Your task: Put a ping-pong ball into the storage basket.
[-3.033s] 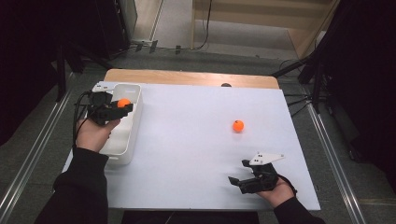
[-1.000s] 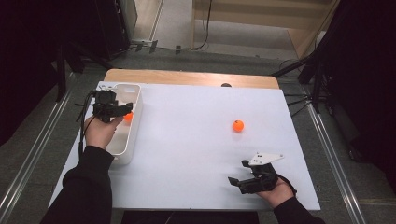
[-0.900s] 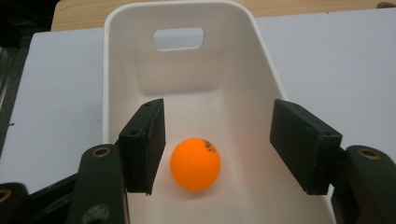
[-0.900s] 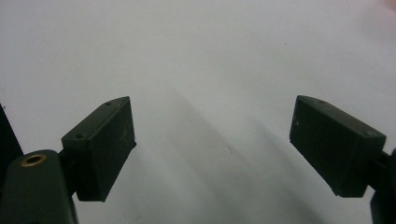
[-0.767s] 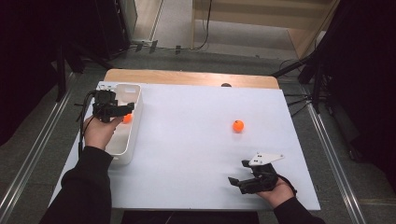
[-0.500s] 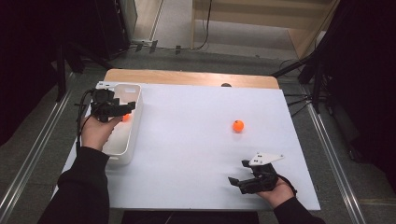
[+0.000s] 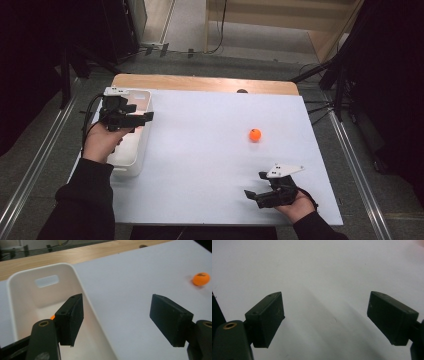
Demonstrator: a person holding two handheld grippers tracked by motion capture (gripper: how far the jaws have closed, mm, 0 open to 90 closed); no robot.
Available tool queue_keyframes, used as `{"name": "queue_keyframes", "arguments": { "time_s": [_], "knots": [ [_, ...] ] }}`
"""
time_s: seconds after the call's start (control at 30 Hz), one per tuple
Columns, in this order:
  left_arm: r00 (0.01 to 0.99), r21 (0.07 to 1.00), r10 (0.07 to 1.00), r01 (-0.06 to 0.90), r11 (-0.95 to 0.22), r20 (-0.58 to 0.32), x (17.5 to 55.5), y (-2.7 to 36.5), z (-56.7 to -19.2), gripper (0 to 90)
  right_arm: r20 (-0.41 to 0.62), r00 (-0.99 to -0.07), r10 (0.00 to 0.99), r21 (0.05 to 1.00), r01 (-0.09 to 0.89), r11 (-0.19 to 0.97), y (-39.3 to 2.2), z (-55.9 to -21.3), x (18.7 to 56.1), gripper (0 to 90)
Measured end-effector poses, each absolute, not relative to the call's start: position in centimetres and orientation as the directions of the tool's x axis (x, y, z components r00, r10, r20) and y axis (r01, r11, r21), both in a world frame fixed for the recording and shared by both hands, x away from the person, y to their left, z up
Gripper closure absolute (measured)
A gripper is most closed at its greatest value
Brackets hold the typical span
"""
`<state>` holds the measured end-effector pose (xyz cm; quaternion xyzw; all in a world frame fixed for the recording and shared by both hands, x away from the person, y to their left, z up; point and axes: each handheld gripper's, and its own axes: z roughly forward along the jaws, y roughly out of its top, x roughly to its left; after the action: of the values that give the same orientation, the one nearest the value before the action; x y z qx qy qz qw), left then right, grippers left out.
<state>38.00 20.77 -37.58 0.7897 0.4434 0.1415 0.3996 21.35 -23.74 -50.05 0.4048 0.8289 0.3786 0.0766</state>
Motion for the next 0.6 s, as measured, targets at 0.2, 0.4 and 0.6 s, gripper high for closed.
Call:
{"name": "queue_keyframes", "arguments": {
  "time_s": [0.2,0.4,0.6],
  "knots": [
    [0.643,0.768,0.754,0.551,-0.328,-0.139,37.4,19.4,-37.5,25.4,0.181,-0.657,0.732,0.688,0.616,0.383,-23.8,-50.1,21.4,12.7],
    [0.703,0.763,0.692,0.535,-0.362,-0.165,36.9,18.5,-37.7,25.4,0.179,-0.662,0.728,0.69,0.612,0.386,-23.8,-50.1,21.4,12.7],
    [0.721,0.759,0.679,0.519,-0.393,-0.141,36.6,17.4,-38.2,25.4,0.18,-0.663,0.727,0.689,0.612,0.388,-23.8,-50.1,21.5,12.7]
  ]
}}
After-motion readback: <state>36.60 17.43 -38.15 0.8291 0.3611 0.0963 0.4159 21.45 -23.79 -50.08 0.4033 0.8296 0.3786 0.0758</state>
